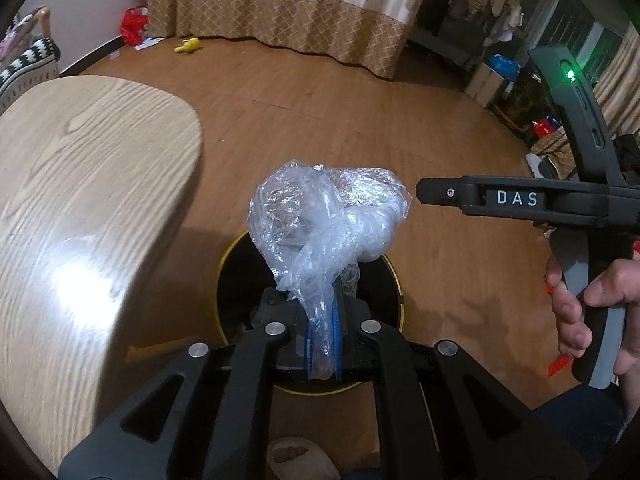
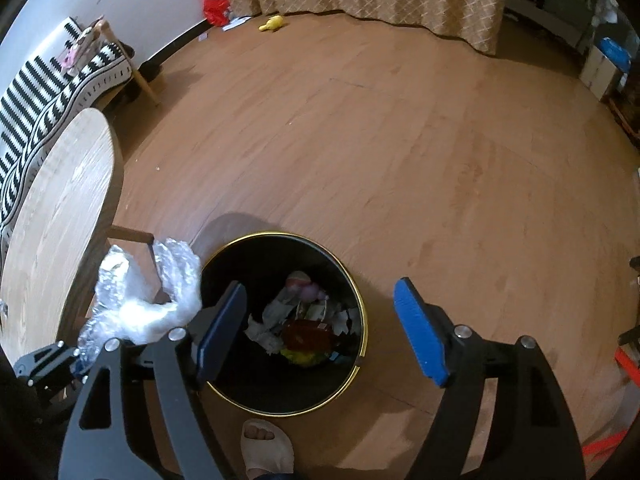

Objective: Collect trash
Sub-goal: 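Open the right tool to drop the toy while the left tool releases the plastic wrap, then swing both open tools back over the blister pack and green toy shell, then grasp the green toy car shell with the left tool while the right tool grasps the blister pack, then carry the toy shell and blister pack over the black bin with both tools, then open the right tool to drop the blister pack, then open the left tool to drop the shell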

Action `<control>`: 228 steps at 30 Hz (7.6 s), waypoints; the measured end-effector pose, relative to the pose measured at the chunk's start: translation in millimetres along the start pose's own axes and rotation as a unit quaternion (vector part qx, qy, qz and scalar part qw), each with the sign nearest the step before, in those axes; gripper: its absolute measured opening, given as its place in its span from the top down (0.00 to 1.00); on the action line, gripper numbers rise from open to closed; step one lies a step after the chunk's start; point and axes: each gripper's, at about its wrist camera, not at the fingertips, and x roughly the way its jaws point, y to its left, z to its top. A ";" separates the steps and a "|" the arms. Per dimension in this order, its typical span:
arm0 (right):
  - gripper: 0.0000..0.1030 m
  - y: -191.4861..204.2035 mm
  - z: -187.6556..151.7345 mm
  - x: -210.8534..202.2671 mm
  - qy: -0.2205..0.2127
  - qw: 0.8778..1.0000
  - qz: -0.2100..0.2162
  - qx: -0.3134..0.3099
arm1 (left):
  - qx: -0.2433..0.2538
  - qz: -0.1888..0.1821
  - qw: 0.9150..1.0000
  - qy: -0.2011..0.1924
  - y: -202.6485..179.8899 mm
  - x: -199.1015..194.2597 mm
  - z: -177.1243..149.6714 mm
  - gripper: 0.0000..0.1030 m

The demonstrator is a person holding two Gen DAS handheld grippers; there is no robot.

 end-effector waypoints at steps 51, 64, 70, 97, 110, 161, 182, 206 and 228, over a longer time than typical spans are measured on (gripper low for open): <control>0.14 517.4 -138.3 -15.6 -0.003 0.868 0.203 -0.453 | -0.410 0.359 0.833 -0.092 373.4 -362.6 -309.9 0.07; 0.05 638.4 -165.3 2.6 -0.030 0.825 0.224 -0.518 | -0.400 0.394 0.824 -0.074 398.4 -362.8 -333.3 0.06; 0.05 715.9 -155.0 23.3 -0.033 0.815 0.238 -0.528 | -0.404 0.398 0.820 -0.074 412.5 -359.1 -322.1 0.06; 0.68 716.0 -151.0 19.7 -0.050 0.798 0.276 -0.533 | -0.505 0.446 0.735 -0.076 571.8 -356.1 -248.4 0.07; 0.70 692.4 -157.9 10.1 -0.048 0.808 0.270 -0.522 | -0.417 0.454 0.785 -0.065 503.2 -345.5 -239.8 0.69; 0.69 42.4 -25.9 10.6 0.021 0.993 0.080 -0.087 | -0.038 0.108 0.990 -0.082 5.8 -63.5 -21.4 0.69; 0.68 52.1 -13.1 10.6 0.022 0.993 0.087 -0.073 | -0.045 0.104 0.991 -0.070 10.6 -53.6 -17.5 0.69; 0.16 26.5 -4.3 -5.0 -0.022 0.998 0.059 -0.013 | -0.050 0.070 0.995 -0.046 3.3 -28.2 -15.4 0.69; 0.13 -27.8 1.1 -16.8 -0.054 0.992 0.057 0.097 | -0.035 0.028 0.998 -0.047 -17.8 1.2 -6.5 0.17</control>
